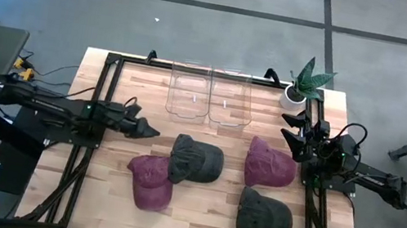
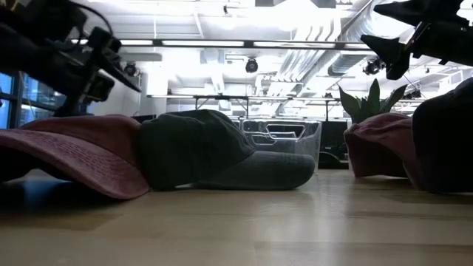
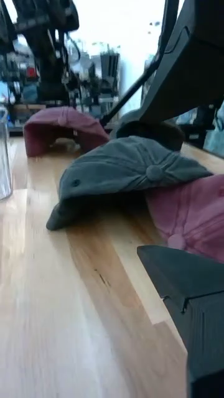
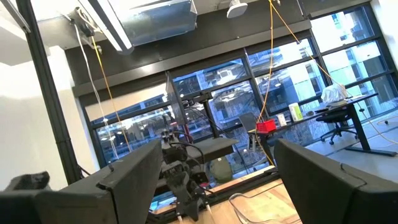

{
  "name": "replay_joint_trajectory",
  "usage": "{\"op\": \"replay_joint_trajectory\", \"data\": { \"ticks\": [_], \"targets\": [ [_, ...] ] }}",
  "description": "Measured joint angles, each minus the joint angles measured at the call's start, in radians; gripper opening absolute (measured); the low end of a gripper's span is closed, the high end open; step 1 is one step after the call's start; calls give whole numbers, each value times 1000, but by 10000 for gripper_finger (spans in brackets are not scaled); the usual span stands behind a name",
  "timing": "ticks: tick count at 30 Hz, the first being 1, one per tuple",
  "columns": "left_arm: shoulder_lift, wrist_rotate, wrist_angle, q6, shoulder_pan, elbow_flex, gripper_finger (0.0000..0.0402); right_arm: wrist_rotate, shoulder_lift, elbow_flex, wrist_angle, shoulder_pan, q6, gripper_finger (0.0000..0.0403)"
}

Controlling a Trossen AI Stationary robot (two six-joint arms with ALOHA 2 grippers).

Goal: Pick & Place hat
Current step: Put the left black cap into the left transparent bin

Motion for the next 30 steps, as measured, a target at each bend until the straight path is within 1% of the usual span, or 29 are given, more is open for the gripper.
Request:
{"op": "replay_joint_trajectory", "data": {
  "ticks": [8,14,17,24,30],
  "targets": [
    [368,66,149,-17,0,114,328,0,0,0,0,0,0,307],
    [578,139,276,-17,-2,207,317,0,0,0,0,0,0,307],
    [640,152,296,-17,-6,234,317,0,0,0,0,0,0,307],
    [714,156,398,-18,-42,244,316,0,0,0,0,0,0,307],
    [784,134,555,-60,-55,244,316,0,0,0,0,0,0,307]
  ]
}}
